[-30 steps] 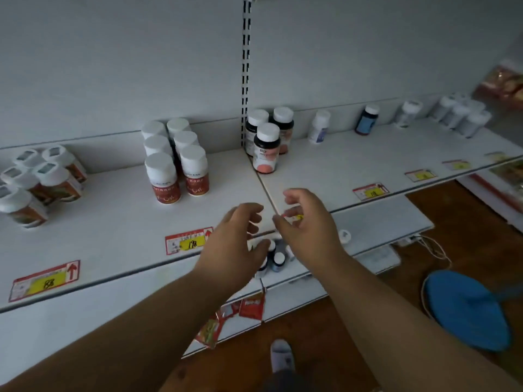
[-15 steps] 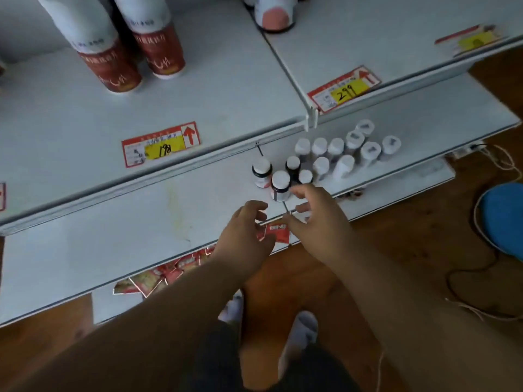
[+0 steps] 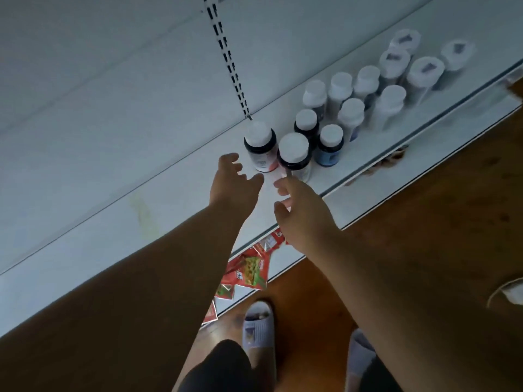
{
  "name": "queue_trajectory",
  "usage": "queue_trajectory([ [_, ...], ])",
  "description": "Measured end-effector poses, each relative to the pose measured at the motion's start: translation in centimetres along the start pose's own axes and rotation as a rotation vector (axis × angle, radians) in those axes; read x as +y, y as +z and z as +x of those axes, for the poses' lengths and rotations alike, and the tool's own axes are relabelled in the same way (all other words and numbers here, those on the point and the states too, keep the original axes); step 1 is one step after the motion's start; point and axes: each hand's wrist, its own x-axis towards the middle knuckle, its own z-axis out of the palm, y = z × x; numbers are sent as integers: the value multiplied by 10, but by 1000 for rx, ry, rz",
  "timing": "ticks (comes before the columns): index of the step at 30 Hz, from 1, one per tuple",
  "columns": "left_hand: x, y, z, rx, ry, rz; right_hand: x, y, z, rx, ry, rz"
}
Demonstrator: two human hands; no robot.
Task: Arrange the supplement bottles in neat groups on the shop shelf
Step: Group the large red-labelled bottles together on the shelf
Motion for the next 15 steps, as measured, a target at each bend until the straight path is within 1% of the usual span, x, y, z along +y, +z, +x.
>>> queue_trajectory([
  [3,3,10,26,-1,25,-15,4,5,7,-12,10,30],
  [8,8,22,44,-15,123,-46,9,5,9,-23,38,63],
  [12,9,16,42,6,153,-6,8,2,1,-40,40,33],
  [15,5,-5,19,15,118,15,0,-3,-12,-39,44,35],
])
